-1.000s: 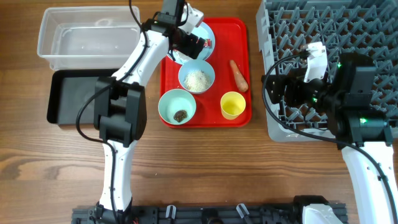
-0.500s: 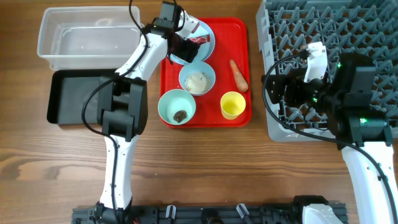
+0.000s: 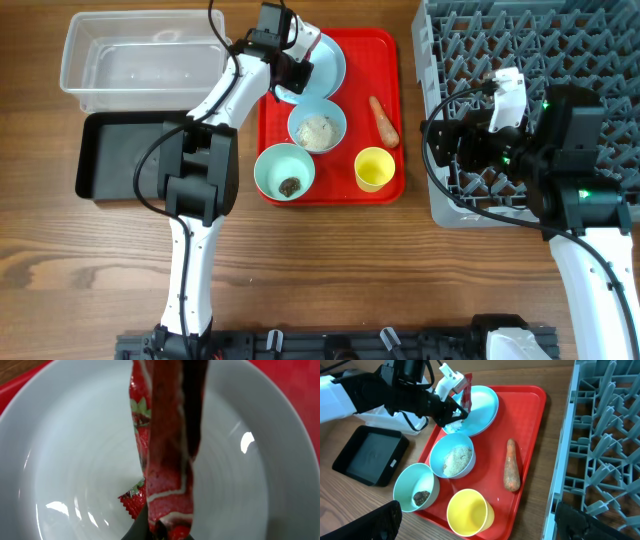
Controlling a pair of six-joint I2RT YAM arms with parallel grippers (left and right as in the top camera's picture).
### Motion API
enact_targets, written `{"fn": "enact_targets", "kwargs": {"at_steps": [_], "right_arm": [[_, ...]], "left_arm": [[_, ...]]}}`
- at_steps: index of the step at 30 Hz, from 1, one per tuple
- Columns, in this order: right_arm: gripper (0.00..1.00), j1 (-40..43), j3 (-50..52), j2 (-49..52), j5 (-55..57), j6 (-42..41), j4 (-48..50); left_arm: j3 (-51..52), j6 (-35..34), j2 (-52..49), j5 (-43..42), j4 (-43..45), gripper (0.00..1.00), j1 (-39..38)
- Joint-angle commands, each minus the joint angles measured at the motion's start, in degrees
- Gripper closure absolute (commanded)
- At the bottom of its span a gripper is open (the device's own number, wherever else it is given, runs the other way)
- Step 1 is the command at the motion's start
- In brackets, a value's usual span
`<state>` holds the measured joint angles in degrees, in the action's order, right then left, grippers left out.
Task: Sort waste into correct bins and load items into the dishwasher rack
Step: 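Carry the wrapper and tissue left and drop into the clear bin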
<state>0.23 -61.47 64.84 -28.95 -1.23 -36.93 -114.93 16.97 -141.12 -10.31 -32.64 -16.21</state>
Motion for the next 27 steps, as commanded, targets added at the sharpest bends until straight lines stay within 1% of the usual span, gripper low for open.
{"fn": "enact_targets", "kwargs": {"at_steps": [1,4,9,11,13,16,18,20,22,24,26,27], "right_arm": [[0.0,-0.4,-1.2,0.3,-0.7,-0.4,0.0],[0.0,-0.4,-1.2,0.3,-0.7,-0.5,0.0],[0.0,-0.4,-1.2,0.3,-0.7,-0.4,0.0],[0.0,-0.4,-1.2,0.3,-0.7,-0.4,0.0],[0.0,-0.4,-1.2,0.3,-0.7,-0.4,0.0],[0.0,-0.4,-1.2,0.3,-0.7,-0.4,0.1],[0.0,-0.4,-1.2,0.3,-0.7,-0.4,0.2],[0.0,-0.4,-1.2,0.3,-0.7,-0.4,0.2],[0.0,-0.4,-1.2,0.4,-0.7,-0.4,0.2],[0.0,-0.4,-1.2,0.5,-0.7,-0.4,0.2],[0.0,-0.4,-1.2,0.6,-0.7,-0.4,0.2],[0.0,-0.4,-1.2,0.6,-0.7,-0.5,0.2]], "left_arm": [[-0.6,-7.5,3.0,-0.1,1.3,0.96,0.3],[-0.6,-12.7,6.8,0.0,1.4,0.96,1.0],[-0.6,-24.6,14.8,2.6,-1.7,0.96,3.6],[-0.6,-26.7,17.8,2.8,-4.2,0.96,5.2],[-0.6,-26.9,21.0,2.9,-7.6,0.96,7.9],[-0.6,-26.9,22.6,3.0,-10.9,0.96,10.9],[-0.6,-27.2,22.7,3.1,-12.6,0.96,13.0],[-0.6,-30.0,22.1,5.3,-14.0,0.96,15.1],[-0.5,-32.1,21.1,7.5,-14.4,0.96,17.0],[-0.5,-32.5,20.0,7.8,-14.1,0.96,18.2],[-0.5,-32.5,18.4,8.3,-13.1,0.92,19.2],[-0.5,-32.5,17.4,9.4,-12.3,0.87,19.7]]}}
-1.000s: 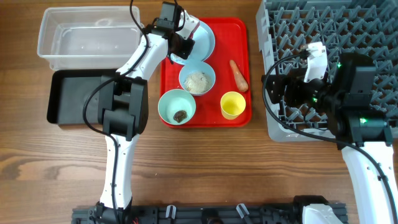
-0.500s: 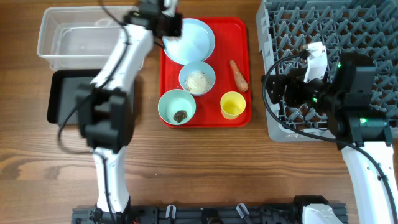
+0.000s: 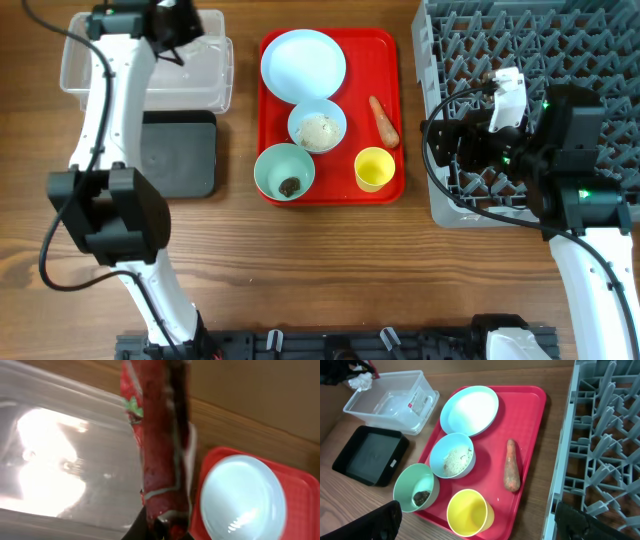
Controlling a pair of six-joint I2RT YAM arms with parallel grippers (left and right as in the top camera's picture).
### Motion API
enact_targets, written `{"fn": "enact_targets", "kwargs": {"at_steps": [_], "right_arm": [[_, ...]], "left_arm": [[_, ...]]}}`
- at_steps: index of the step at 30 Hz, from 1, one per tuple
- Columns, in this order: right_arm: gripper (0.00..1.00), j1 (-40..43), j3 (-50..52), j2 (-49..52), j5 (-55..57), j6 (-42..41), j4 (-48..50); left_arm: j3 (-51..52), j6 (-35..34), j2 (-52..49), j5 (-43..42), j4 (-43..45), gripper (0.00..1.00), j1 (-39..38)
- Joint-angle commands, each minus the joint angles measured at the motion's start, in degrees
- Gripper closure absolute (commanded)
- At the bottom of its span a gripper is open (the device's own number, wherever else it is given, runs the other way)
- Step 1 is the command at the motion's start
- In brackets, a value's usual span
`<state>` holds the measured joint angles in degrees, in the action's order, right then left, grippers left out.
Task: Sort waste into correct bins and load items into the dishwasher rack
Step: 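Carry the wrapper and tissue left and drop into the clear bin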
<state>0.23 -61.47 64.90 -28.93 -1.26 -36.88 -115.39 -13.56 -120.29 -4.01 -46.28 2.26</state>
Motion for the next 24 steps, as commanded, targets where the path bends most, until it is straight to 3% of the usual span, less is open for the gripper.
{"fn": "enact_targets", "kwargs": {"at_steps": [1,8,9,14,18,20,24], "right_arm": [[0.0,-0.4,-1.2,0.5,-0.7,-0.4,0.1],[0.0,-0.4,-1.2,0.5,-0.7,-0.4,0.2],[0.0,-0.4,-1.2,0.5,-0.7,-0.4,0.2],[0.01,-0.4,-1.2,0.5,-0.7,-0.4,0.3],[0.0,-0.4,-1.2,0.5,-0.7,-0.4,0.4],[0.0,-0.4,-1.2,0.5,-0.7,-0.5,0.8],[0.0,-0.4,-1.2,0.5,-0.7,-0.5,1.7]], "left_arm": [[0.0,-1.9,-4.3,4.2,2.1,0.76,1.5],[-0.1,-1.9,-6.3,5.0,4.2,0.05,2.0],[-0.1,-1.9,-6.3,5.0,4.8,0.0,2.0],[-0.1,-1.9,-5.7,3.9,5.4,0.0,1.9],[-0.1,-0.1,-2.9,-4.7,2.9,0.01,1.0],[-0.1,4.7,-0.1,-9.3,-0.5,0.06,-0.5],[-0.1,5.7,3.9,-9.5,-9.1,0.04,-4.2]]}}
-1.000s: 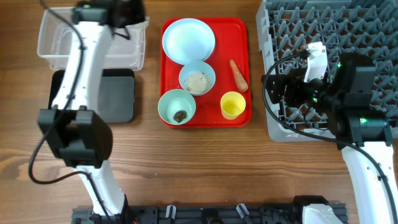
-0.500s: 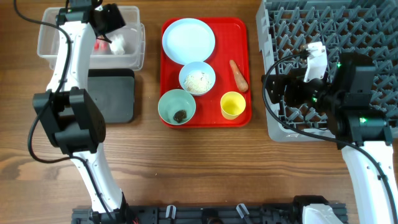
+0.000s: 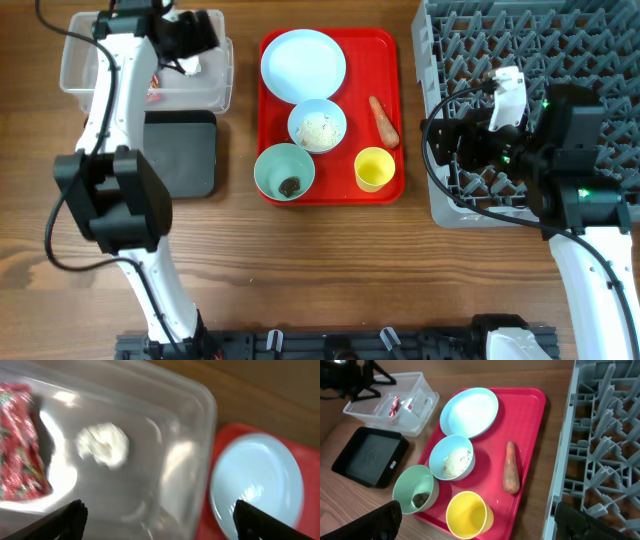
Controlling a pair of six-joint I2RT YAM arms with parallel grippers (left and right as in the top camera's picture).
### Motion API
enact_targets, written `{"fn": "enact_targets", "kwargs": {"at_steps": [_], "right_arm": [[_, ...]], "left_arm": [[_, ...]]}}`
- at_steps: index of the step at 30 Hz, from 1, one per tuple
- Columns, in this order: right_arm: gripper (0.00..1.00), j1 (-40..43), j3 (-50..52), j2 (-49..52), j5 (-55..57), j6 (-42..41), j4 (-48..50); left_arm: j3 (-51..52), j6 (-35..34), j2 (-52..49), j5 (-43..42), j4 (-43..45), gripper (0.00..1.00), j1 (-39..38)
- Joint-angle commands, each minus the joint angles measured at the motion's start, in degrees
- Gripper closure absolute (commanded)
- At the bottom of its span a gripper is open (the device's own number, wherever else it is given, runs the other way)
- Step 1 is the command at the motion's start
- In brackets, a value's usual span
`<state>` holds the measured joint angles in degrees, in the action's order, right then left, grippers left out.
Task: Sort waste into correct bins and load items into the dishwasher rack
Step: 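Carry the wrapper and tissue left and drop into the clear bin, then grasp the yellow cup on the red tray with the left gripper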
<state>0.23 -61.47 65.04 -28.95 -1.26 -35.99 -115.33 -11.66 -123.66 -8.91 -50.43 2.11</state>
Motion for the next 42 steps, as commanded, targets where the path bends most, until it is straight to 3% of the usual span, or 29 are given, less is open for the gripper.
{"fn": "enact_targets", "kwargs": {"at_steps": [1,7,12,18,22,26,42], "right_arm": [[0.0,-0.4,-1.2,0.4,-0.7,-0.5,1.0],[0.0,-0.4,-1.2,0.4,-0.7,-0.5,3.2],[0.0,-0.4,-1.2,0.4,0.0,-1.0,3.4],[0.0,0.2,-1.2,0.4,8.2,-8.3,3.6],[0.0,2.9,-1.2,0.4,8.6,-10.9,3.5],[0.0,6.3,-1.2,0.4,8.6,-11.2,3.1],[0.0,7.7,-1.2,0.4,8.6,-10.8,0.3]], "left_arm": [[-0.2,3.8,7.8,-4.6,-6.7,0.04,-4.8],[-0.1,5.5,9.4,-4.6,-18.8,0.05,-11.2],[0.6,5.9,9.4,-4.6,-22.4,0.04,-16.9],[4.8,10.0,9.4,-4.6,-19.9,0.03,-24.9],[10.0,9.9,9.2,-4.7,-15.0,0.11,-29.4],[12.9,10.0,9.1,-6.7,-11.4,0.25,-33.0],[13.1,9.7,2.1,-6.5,-10.4,0.33,-40.0]]}}
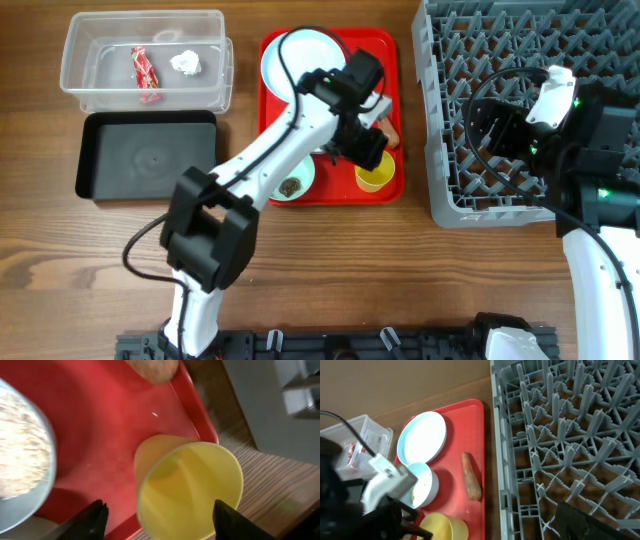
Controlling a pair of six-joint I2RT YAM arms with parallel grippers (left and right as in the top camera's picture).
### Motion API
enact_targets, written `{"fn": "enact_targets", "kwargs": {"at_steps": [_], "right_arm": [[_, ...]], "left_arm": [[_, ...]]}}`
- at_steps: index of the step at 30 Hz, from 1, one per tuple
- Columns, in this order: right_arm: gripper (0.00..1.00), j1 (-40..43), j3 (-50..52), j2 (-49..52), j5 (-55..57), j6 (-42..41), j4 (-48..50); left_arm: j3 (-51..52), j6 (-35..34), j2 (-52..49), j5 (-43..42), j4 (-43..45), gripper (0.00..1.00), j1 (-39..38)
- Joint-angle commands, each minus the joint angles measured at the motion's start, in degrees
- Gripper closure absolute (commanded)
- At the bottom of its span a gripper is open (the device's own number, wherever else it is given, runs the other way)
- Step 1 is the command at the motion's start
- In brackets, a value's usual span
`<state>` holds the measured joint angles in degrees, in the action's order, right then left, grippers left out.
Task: Sort waste into correct bins and load items into the dishwasher rack
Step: 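Grasp the yellow cup on the red tray with the left gripper, then lift the yellow cup and hand it to the right gripper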
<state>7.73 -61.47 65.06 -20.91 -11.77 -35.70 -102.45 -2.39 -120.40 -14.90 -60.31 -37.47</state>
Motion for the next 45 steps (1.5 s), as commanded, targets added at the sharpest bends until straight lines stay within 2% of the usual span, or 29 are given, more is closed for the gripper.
{"fn": "enact_targets", "kwargs": {"at_steps": [1,4,8,16,20,27,32,38,41,45], "right_arm": [[0.0,0.2,-1.2,0.4,0.5,-0.3,0.0],[0.0,0.2,-1.2,0.4,0.6,-0.3,-0.3],[0.0,0.2,-1.2,0.4,0.6,-0.3,-0.4],[0.0,0.2,-1.2,0.4,0.5,-0.4,-0.4],[0.0,0.2,-1.2,0.4,0.5,-0.4,-0.7],[0.0,0.2,-1.2,0.4,-0.2,-0.4,-0.4],[0.0,0.2,-1.2,0.3,-5.6,-0.1,1.3],[0.0,0.2,-0.9,0.7,-23.5,6.8,7.9],[0.0,0.2,-0.9,2.9,-34.8,10.8,12.3],[0.0,-0.4,-0.9,7.0,-44.9,13.2,17.7]], "left_arm": [[0.2,0.5,-1.6,-0.5,-0.5,0.33,-0.5],[0.3,0.5,-2.4,-0.5,-0.3,0.39,-0.5],[0.3,0.4,-2.8,-0.5,-0.1,0.58,-0.5],[0.3,0.4,-5.0,-0.5,0.2,0.73,-0.6],[0.2,0.2,-5.6,-0.5,0.3,0.96,-0.5],[-1.0,-5.0,-3.6,-2.3,-0.6,0.96,3.0],[-1.1,-4.9,2.0,-15.1,-0.5,0.96,9.3],[-1.1,-4.9,6.4,-38.4,2.8,0.96,18.9],[-1.1,-2.7,6.4,-52.7,4.6,0.96,23.3],[-1.1,1.0,6.4,-63.2,4.2,0.96,25.2]]}}
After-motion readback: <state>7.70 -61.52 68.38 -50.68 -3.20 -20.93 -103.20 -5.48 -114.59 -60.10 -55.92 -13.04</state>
